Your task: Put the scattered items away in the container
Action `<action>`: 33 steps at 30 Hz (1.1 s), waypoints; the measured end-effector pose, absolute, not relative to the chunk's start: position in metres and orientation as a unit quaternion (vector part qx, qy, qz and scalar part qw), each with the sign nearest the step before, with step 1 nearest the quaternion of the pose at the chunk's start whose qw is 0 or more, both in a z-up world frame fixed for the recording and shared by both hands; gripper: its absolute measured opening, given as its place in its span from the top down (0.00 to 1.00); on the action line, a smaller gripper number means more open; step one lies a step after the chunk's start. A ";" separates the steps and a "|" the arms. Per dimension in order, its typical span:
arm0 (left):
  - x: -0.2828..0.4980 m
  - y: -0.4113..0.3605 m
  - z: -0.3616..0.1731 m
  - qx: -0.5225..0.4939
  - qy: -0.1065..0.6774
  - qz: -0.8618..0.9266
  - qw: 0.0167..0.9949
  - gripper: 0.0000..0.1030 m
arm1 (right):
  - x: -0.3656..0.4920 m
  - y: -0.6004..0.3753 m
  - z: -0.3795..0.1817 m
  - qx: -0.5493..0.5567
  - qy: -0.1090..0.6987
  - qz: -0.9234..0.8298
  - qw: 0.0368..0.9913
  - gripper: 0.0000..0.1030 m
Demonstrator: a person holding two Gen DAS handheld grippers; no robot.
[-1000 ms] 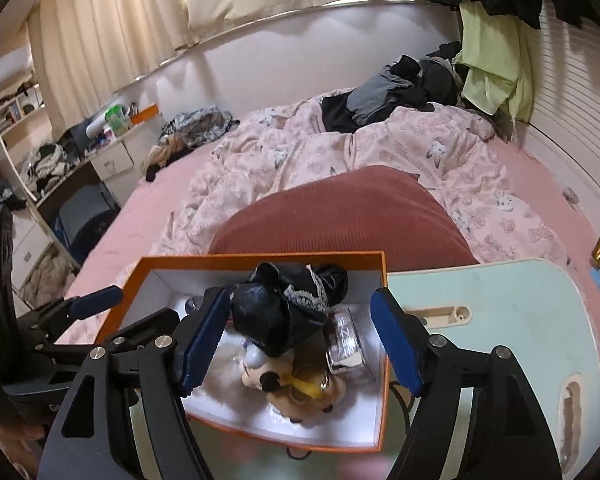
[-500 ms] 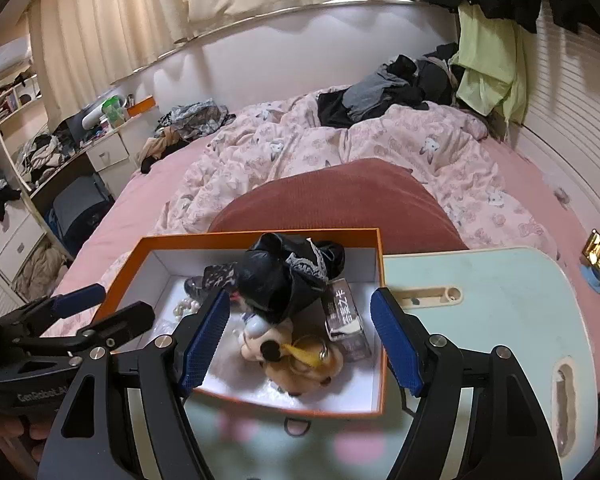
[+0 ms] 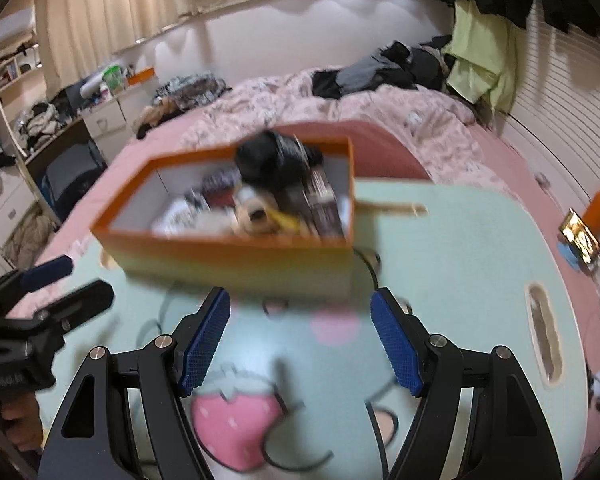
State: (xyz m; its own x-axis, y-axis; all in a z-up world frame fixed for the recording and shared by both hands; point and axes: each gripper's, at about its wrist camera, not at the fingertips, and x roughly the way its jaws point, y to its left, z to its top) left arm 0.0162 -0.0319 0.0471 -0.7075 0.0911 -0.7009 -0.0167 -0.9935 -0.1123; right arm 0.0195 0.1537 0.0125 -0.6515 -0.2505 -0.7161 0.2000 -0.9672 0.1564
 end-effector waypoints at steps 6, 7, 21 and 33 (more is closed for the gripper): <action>0.007 -0.020 0.018 -0.425 -0.033 0.904 0.031 0.09 | 0.024 0.168 -0.011 0.438 -0.058 -0.891 0.102 0.29; 0.005 -0.019 0.013 -0.434 -0.032 0.900 0.028 0.09 | 0.024 0.170 -0.013 0.442 -0.060 -0.889 0.098 0.29; 0.003 -0.009 -0.005 -0.442 -0.005 0.897 0.008 0.00 | 0.033 0.153 -0.029 0.456 0.023 -0.887 0.075 0.00; 0.004 -0.007 -0.005 -0.442 -0.005 0.897 0.007 0.00 | 0.032 0.154 -0.031 0.455 0.024 -0.887 0.075 0.00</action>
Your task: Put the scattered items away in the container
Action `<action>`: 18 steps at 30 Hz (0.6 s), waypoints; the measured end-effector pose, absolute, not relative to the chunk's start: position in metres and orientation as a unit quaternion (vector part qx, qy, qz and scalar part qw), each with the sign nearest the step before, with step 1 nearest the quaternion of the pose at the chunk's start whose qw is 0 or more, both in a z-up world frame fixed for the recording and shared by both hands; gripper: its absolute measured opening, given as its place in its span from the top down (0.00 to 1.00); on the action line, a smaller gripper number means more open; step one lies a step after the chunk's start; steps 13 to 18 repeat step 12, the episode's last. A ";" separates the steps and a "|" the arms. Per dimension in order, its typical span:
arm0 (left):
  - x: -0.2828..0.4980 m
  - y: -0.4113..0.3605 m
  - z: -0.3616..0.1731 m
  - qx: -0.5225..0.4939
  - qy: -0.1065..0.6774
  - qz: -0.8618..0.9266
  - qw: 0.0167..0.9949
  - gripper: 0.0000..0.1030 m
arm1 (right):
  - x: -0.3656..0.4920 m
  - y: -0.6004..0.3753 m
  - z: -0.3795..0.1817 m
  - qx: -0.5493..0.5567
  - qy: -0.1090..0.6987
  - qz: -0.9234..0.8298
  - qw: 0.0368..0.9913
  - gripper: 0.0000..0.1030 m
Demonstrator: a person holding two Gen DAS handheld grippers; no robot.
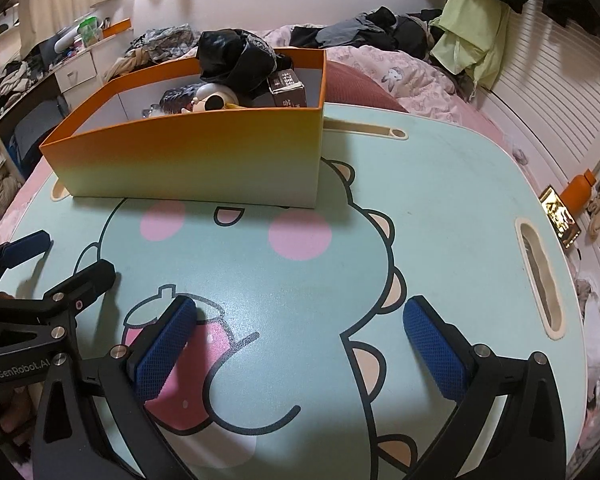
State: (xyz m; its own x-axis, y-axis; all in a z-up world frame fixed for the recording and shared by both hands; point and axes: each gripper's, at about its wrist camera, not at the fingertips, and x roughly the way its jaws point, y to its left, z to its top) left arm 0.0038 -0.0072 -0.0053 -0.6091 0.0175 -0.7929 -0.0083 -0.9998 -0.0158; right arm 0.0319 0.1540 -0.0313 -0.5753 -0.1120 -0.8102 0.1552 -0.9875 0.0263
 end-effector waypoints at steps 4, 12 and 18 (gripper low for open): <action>0.004 -0.008 -0.005 -0.442 -0.005 0.897 0.007 0.00 | 0.032 0.154 -0.031 0.455 0.024 -0.887 0.075 0.00; 0.004 -0.008 -0.006 -0.442 -0.005 0.897 0.008 0.00 | 0.032 0.153 -0.031 0.455 0.023 -0.887 0.075 0.00; 0.004 -0.008 -0.006 -0.442 -0.005 0.897 0.008 0.00 | 0.032 0.153 -0.031 0.455 0.023 -0.887 0.075 0.00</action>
